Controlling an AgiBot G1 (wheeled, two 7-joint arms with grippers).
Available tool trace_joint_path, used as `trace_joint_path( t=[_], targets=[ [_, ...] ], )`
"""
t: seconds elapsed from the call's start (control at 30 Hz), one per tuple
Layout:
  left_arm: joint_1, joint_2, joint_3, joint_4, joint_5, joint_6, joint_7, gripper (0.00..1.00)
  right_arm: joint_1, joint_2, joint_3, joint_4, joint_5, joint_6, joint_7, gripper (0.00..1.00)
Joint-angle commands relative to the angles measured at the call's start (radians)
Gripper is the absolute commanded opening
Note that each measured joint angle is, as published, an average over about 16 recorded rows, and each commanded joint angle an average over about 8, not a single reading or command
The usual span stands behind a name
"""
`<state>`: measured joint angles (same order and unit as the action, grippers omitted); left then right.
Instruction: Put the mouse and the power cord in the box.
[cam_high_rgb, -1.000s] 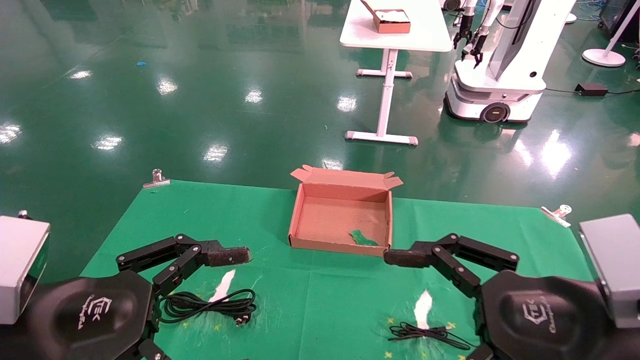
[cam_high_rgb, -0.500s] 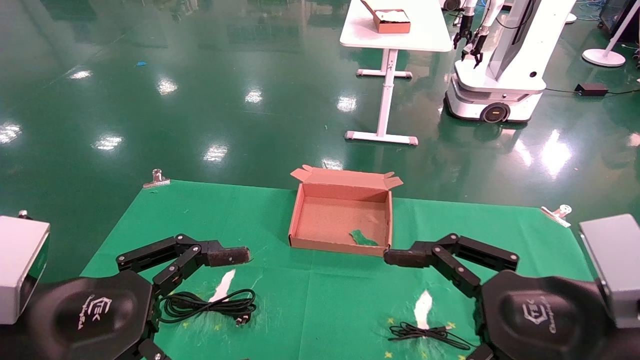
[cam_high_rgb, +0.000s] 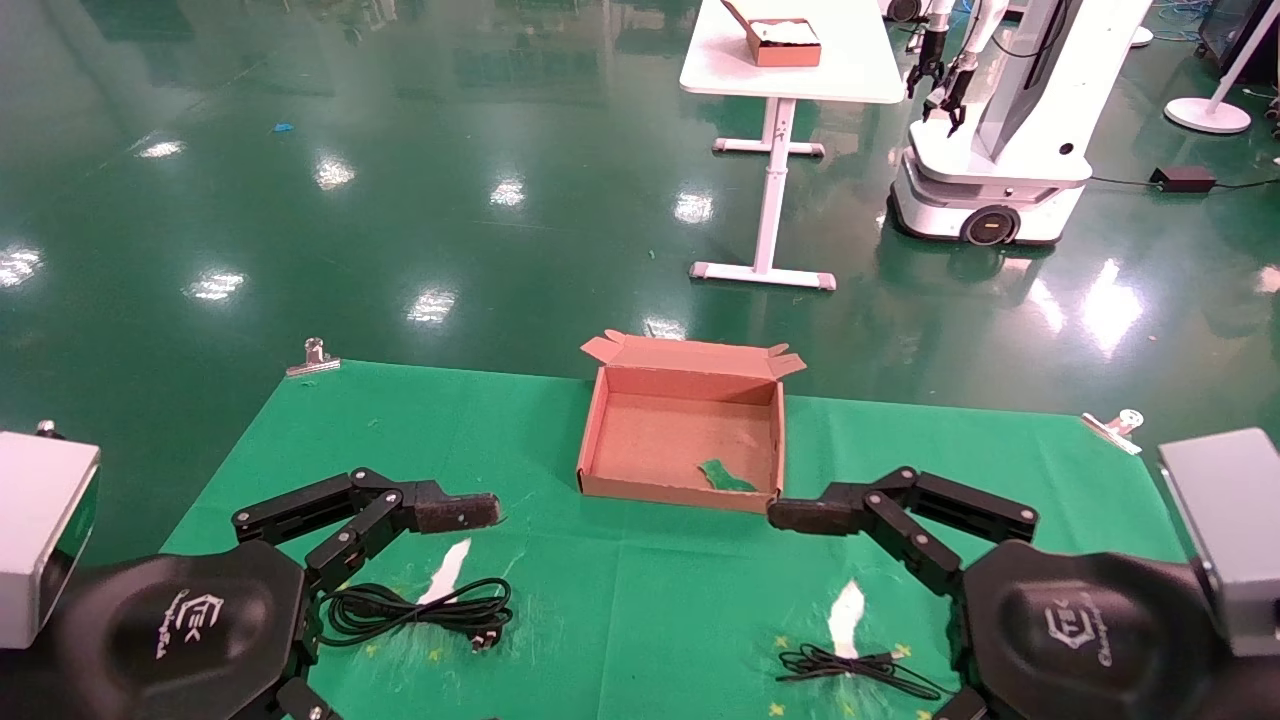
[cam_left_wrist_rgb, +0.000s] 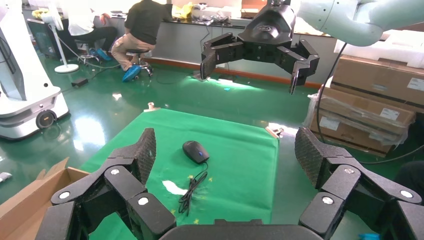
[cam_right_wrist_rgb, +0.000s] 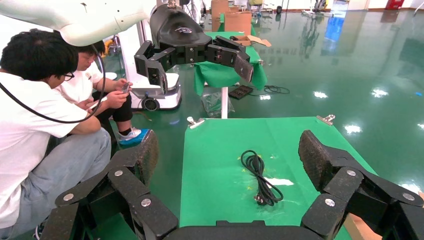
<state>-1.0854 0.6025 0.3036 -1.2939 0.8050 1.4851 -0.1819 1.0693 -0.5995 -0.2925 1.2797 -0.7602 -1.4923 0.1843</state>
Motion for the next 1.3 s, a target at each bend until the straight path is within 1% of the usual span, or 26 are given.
trace_joint_path(
  t=[0.03, 0.13, 0.23, 0.3, 0.37, 0.47, 0.53, 0.67, 0.77, 0.87, 1.0, 1.17, 1.3],
  targets=[
    [0.004, -0.002, -0.001, 0.003, -0.008, 0.002, -0.004, 1.00, -0.002, -0.001, 0.003, -0.001, 0.007, -0.001, -0.003, 1.00],
    [-0.021, -0.012, 0.038, -0.018, 0.125, -0.016, 0.012, 1.00, -0.006, 0.018, -0.020, -0.004, -0.060, 0.006, 0.001, 1.00],
    [-0.063, -0.011, 0.095, -0.040, 0.318, -0.043, 0.038, 1.00, 0.009, 0.038, -0.058, -0.004, -0.166, 0.017, 0.021, 1.00],
    [-0.094, 0.000, 0.135, -0.047, 0.452, -0.065, 0.047, 1.00, 0.030, 0.042, -0.084, -0.005, -0.237, 0.027, 0.043, 1.00],
    [-0.119, 0.017, 0.170, -0.049, 0.562, -0.084, 0.043, 1.00, 0.055, 0.039, -0.107, -0.007, -0.296, 0.035, 0.066, 1.00],
    [-0.148, 0.038, 0.206, -0.054, 0.668, -0.109, 0.028, 1.00, 0.085, 0.029, -0.130, -0.013, -0.359, 0.044, 0.095, 1.00],
    [-0.161, 0.048, 0.217, -0.058, 0.701, -0.119, 0.018, 1.00, 0.100, 0.023, -0.141, -0.014, -0.389, 0.046, 0.107, 1.00],
    [-0.170, 0.054, 0.223, -0.062, 0.718, -0.124, 0.014, 1.00, 0.111, 0.017, -0.149, -0.016, -0.411, 0.046, 0.116, 1.00],
    [-0.169, 0.055, 0.225, -0.054, 0.730, -0.124, 0.018, 1.00, 0.108, 0.017, -0.147, -0.016, -0.402, 0.045, 0.112, 1.00],
    [-0.172, 0.071, 0.242, -0.041, 0.781, -0.138, 0.011, 1.00, 0.104, 0.021, -0.145, -0.017, -0.395, 0.044, 0.111, 1.00],
    [-0.187, 0.131, 0.297, -0.021, 0.943, -0.180, -0.045, 1.00, 0.099, 0.030, -0.143, -0.013, -0.397, 0.048, 0.116, 1.00],
    [-0.219, 0.239, 0.371, 0.027, 1.183, -0.241, -0.159, 1.00, 0.089, 0.045, -0.133, 0.007, -0.388, 0.063, 0.128, 1.00],
    [-0.255, 0.320, 0.413, 0.084, 1.339, -0.274, -0.235, 1.00, 0.073, 0.056, -0.122, 0.020, -0.370, 0.079, 0.137, 1.00]
  ],
)
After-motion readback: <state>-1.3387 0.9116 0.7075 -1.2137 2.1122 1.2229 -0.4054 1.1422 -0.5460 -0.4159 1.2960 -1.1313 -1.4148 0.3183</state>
